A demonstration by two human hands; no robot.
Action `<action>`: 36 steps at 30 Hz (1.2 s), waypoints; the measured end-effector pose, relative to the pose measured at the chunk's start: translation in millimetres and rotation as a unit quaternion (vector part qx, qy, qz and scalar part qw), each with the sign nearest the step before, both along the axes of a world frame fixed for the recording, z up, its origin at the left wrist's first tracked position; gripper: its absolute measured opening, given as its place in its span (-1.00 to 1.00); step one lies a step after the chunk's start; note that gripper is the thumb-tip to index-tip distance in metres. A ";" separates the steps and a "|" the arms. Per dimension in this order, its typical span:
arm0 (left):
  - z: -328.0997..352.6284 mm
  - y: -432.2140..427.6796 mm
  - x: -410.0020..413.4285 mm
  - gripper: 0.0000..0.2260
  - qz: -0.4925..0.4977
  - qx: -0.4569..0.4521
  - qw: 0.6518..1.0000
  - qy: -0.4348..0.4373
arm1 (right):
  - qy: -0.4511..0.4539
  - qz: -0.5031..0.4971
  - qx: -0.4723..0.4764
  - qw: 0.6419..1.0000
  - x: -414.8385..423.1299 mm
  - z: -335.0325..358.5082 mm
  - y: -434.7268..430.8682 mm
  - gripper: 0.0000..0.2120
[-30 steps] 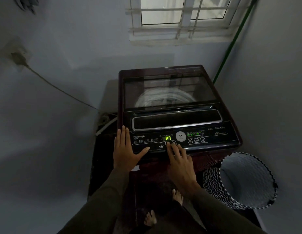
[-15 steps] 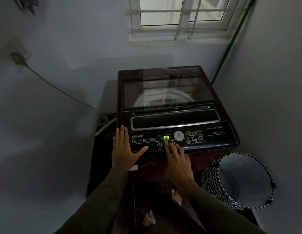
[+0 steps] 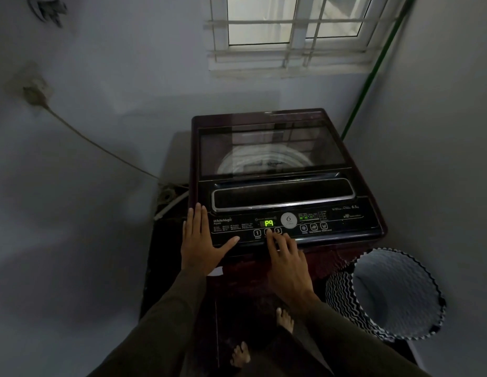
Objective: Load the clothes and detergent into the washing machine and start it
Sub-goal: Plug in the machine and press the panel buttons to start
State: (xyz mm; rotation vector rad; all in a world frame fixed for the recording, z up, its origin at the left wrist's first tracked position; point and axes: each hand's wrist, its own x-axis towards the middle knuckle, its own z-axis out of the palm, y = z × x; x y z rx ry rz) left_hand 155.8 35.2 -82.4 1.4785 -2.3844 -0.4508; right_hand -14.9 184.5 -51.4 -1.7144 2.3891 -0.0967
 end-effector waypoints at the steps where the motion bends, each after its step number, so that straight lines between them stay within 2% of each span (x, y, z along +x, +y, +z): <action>1: -0.3 0.0 0.0 0.06 0.001 0.001 1.000 0.001 | -0.001 -0.001 -0.002 1.000 0.0 0.9 -0.7 -0.10; 7: -1.5 -0.5 0.2 0.07 0.000 -0.005 1.000 0.002 | -0.015 0.029 -0.005 0.999 -18.2 16.3 -5.0 -0.28; 12: -3.5 -1.2 0.5 0.08 -0.004 -0.007 1.000 -0.001 | -0.010 -0.015 -0.019 1.000 -24.1 11.6 12.7 -0.24; 22: -3.1 -1.2 0.5 0.07 -0.003 -0.012 1.000 0.008 | 0.014 -0.042 -0.034 0.998 -17.4 2.9 10.0 -0.16; 36: -2.2 1.1 -1.0 0.05 0.008 -0.023 1.000 0.015 | 0.063 -0.004 -0.017 0.998 -28.2 3.5 1.7 -0.20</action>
